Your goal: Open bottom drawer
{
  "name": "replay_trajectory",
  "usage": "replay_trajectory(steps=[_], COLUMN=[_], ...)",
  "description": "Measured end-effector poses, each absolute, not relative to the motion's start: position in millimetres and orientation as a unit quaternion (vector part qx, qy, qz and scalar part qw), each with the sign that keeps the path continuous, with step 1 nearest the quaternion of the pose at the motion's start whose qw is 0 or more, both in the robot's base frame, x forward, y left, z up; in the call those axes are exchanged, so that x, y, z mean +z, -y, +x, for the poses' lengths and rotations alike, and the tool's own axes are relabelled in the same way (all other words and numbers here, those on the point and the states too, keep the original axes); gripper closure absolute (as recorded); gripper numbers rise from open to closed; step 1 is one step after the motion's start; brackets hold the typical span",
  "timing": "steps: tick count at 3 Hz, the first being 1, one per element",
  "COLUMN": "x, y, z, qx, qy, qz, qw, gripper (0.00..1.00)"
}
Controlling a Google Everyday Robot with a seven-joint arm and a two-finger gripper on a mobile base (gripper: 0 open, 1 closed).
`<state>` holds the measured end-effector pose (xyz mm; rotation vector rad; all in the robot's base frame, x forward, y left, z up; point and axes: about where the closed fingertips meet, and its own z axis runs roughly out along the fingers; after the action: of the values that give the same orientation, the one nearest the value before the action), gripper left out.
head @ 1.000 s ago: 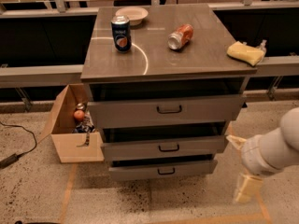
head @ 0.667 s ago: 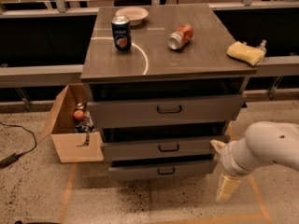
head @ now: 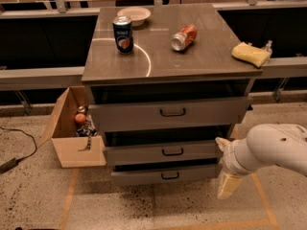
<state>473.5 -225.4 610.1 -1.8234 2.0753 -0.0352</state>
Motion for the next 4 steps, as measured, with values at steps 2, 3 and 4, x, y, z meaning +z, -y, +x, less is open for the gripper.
replay_trajectory(steps=[2, 3, 4], x=[499.0, 430.3, 363.0], y=[251.2, 249.3, 235.6], z=[459.9, 461.2, 478.4], qx=[0.017, 0.04, 0.051], qy=[-0.75, -0.736, -0.711], qz=[-0.626, -0.631, -0.651], qw=[0.216, 0.244, 0.262], gripper=[0.0, 0.0, 0.0])
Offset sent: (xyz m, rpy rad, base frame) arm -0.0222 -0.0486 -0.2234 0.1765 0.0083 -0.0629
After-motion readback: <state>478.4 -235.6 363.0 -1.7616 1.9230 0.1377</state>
